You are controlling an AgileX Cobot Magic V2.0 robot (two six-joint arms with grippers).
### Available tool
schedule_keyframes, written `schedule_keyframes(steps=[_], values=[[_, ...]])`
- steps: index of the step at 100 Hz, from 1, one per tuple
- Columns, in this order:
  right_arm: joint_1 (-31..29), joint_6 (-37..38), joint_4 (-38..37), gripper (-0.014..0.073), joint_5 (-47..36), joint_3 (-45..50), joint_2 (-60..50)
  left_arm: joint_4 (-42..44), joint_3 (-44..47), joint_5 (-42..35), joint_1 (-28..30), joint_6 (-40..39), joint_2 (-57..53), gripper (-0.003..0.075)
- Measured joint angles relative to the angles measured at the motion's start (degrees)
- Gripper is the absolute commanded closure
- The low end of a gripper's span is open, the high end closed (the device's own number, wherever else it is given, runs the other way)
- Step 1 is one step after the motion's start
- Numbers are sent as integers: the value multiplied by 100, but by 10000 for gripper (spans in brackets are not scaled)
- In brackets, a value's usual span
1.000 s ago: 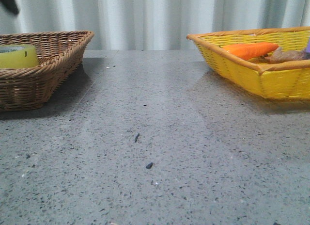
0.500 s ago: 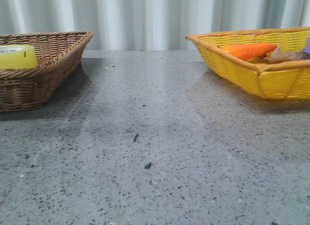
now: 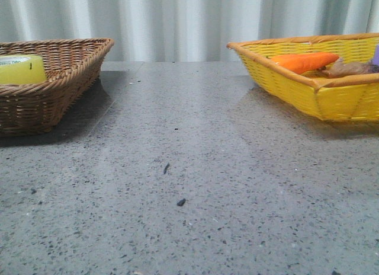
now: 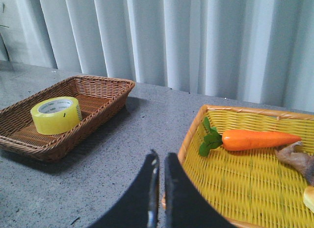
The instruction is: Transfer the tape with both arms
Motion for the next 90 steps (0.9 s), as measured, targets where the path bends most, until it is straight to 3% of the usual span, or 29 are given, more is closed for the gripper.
schedule_keyframes(steps=[35,43,57,76,90], values=[[0,0,0,655,37,0,0,-34,14,-10,0,0,-37,741],[0,0,0,655,36,0,0,412,40,-113,0,29,-68,741],[0,0,0,655,47,0,0,1450,563,-808,90,65,-625,741],[0,0,0,655,47,0,0,1765,1870,-2202,768,75,-1635,741],[0,0,0,655,58,4,0,1969,1997,-1485,1240,-121,-2400,741]])
